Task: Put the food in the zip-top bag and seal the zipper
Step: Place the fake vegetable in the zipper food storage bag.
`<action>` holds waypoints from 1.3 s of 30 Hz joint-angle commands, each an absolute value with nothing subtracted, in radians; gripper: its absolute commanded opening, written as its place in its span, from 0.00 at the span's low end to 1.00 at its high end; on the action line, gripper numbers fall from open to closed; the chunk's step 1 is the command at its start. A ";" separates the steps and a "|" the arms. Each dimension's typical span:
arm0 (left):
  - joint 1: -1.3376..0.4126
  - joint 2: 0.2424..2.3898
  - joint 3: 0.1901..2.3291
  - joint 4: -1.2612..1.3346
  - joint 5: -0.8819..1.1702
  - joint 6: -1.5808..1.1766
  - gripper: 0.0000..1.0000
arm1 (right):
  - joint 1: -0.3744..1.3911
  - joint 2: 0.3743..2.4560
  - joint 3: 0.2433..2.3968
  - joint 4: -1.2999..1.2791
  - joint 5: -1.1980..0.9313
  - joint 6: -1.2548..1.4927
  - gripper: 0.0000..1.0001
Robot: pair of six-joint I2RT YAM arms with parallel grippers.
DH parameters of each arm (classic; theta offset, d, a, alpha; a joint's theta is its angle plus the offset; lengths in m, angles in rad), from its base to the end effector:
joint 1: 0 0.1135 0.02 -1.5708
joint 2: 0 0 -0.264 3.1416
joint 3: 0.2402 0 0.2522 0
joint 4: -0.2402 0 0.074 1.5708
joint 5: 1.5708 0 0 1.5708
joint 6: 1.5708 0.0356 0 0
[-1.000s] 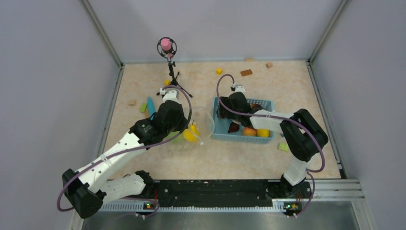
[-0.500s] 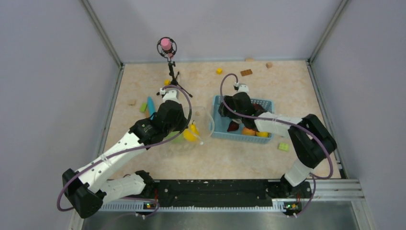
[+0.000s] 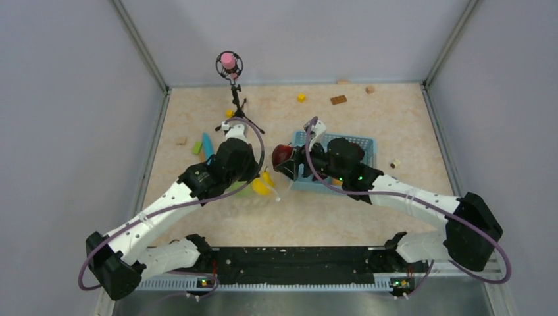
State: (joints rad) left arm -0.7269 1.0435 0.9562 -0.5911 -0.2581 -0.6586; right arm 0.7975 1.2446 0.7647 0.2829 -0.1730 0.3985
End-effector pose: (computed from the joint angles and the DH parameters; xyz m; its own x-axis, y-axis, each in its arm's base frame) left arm 0.1710 -0.1400 0.3120 -0.6732 -0.1932 -0.7138 0.1037 0.9311 -0.3498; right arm 0.1963 0.2099 0.2824 -0.4453 0.0910 -0.8907 -0.7053 0.5772 0.4116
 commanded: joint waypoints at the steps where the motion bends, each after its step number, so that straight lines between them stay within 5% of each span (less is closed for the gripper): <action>1: -0.724 1.034 0.945 -0.538 -0.226 -0.649 0.00 | 0.847 1.337 0.869 0.254 -0.096 0.334 0.46; 12: -0.724 1.001 0.932 -0.520 -0.190 -0.646 0.00 | 0.898 1.584 1.057 0.199 -0.053 0.327 0.54; 22: -0.724 0.955 0.913 -0.504 -0.200 -0.651 0.00 | 0.911 1.592 1.102 0.100 -0.010 0.369 0.96; 32: -0.724 0.936 0.911 -0.522 -0.263 -0.663 0.00 | 0.911 1.350 0.978 0.057 -0.048 0.354 0.99; 39: -0.725 0.931 0.915 -0.537 -0.298 -0.665 0.00 | 0.882 1.165 0.900 -0.120 0.185 0.386 0.99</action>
